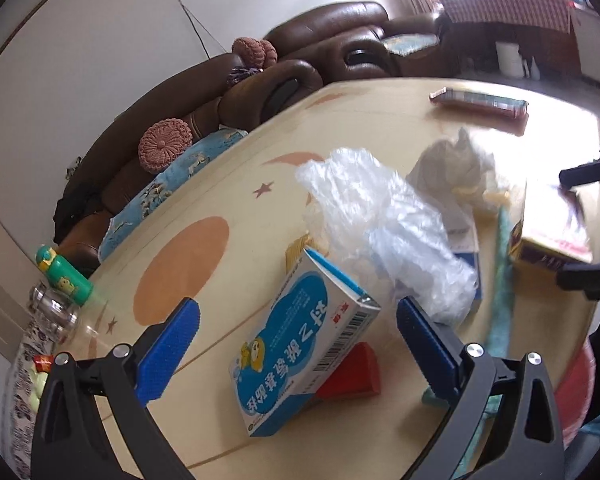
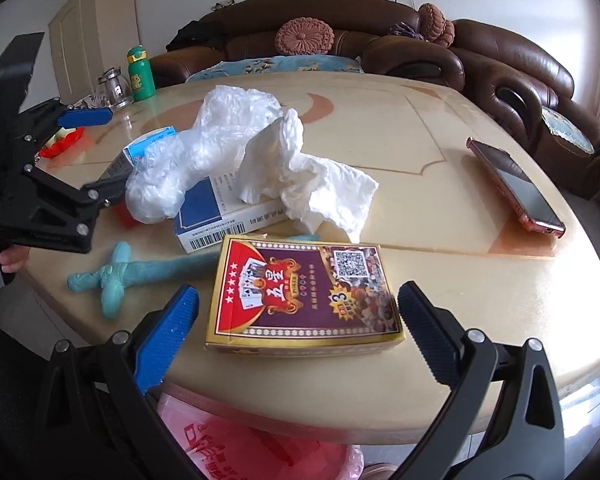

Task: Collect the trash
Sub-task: 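Grasp the blue-and-white medicine box with the left tool while the right tool reaches the card box, then lift the medicine box with the left tool while the right tool grasps the red card box, then carry both boxes over the pink trash bin with both tools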

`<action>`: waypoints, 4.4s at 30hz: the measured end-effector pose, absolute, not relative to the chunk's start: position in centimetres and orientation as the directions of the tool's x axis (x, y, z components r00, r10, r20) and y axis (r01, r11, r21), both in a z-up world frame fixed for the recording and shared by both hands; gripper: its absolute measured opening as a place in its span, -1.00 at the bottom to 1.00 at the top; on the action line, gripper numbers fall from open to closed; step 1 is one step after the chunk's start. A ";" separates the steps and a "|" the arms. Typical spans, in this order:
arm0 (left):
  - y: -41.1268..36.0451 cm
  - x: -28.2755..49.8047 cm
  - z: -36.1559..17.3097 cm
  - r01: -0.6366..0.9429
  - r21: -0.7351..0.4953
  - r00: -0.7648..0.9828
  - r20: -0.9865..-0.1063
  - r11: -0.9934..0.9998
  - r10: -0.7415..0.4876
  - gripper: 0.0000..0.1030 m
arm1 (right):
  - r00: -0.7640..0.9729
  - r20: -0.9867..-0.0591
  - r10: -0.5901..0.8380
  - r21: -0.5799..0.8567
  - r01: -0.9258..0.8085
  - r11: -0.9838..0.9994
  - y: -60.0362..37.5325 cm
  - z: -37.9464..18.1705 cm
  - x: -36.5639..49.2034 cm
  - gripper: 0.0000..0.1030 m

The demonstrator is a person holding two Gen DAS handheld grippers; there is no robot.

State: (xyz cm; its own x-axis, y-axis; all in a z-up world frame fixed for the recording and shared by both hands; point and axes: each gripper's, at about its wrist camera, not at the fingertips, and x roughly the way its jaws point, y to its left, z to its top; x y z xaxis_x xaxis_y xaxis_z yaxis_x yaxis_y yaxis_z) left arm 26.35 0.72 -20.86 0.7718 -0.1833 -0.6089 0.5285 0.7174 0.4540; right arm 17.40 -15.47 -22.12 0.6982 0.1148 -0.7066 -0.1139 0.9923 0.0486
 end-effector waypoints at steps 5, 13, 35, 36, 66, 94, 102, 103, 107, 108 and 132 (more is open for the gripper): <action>0.5 26.4 -21.2 0.541 0.464 0.766 -0.617 0.701 -0.182 0.88 | 0.689 -0.714 0.120 0.075 -0.095 0.993 -16.1 -22.6 17.6 0.89; 0.3 27.5 -22.5 0.564 0.448 0.724 -0.672 0.694 -0.154 0.37 | 0.699 -0.706 0.114 0.071 -0.090 0.993 -16.1 -22.7 17.6 0.89; 1.4 28.0 -21.1 0.541 0.367 0.708 -0.685 0.757 -0.174 -0.24 | 0.697 -0.712 0.084 0.045 -0.075 0.996 -15.8 -23.3 18.0 0.89; 1.4 27.9 -21.1 0.545 0.363 0.704 -0.687 0.756 -0.178 -0.24 | 0.700 -0.709 0.082 0.043 -0.073 0.996 -15.8 -23.2 18.0 0.89; 3.8 26.8 -18.7 0.451 0.344 0.767 -0.622 0.823 -0.160 -0.45 | 0.767 -0.641 0.018 -0.063 -0.076 0.995 -14.6 -21.4 17.0 0.71; 4.4 23.5 -16.0 0.429 0.345 0.805 -0.566 0.835 -0.180 -0.60 | 0.804 -0.595 -0.009 -0.087 -0.053 0.995 -14.1 -18.5 15.4 0.71; 4.7 22.9 -15.6 0.421 0.349 0.814 -0.552 0.837 -0.180 -0.60 | 0.810 -0.586 -0.010 -0.092 -0.054 0.994 -13.8 -17.9 15.1 0.71; 4.7 22.7 -15.4 0.422 0.347 0.816 -0.549 0.837 -0.183 -0.60 | 0.812 -0.583 -0.010 -0.094 -0.055 0.994 -13.6 -17.7 15.0 0.71; 4.9 22.2 -14.9 0.417 0.345 0.823 -0.536 0.841 -0.188 -0.60 | 0.821 -0.570 -0.011 -0.099 -0.055 0.994 -13.4 -17.0 14.8 0.71; 4.9 22.1 -14.7 0.414 0.345 0.826 -0.531 0.843 -0.188 -0.60 | 0.823 -0.568 -0.011 -0.099 -0.055 0.994 -13.3 -16.8 14.7 0.71; 4.3 15.0 -9.1 0.402 0.345 0.868 -0.438 0.848 -0.233 -0.60 | 0.880 -0.475 0.001 -0.115 -0.064 0.991 -12.9 -10.7 9.4 0.71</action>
State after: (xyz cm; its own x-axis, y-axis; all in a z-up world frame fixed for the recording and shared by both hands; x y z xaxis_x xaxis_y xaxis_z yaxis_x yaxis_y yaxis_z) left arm 15.03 4.33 -9.11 0.8683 -0.2333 -0.4377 0.4019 0.8481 0.3451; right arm 9.44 -12.87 -10.71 0.8800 0.0013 -0.4750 -0.0636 0.9913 -0.1151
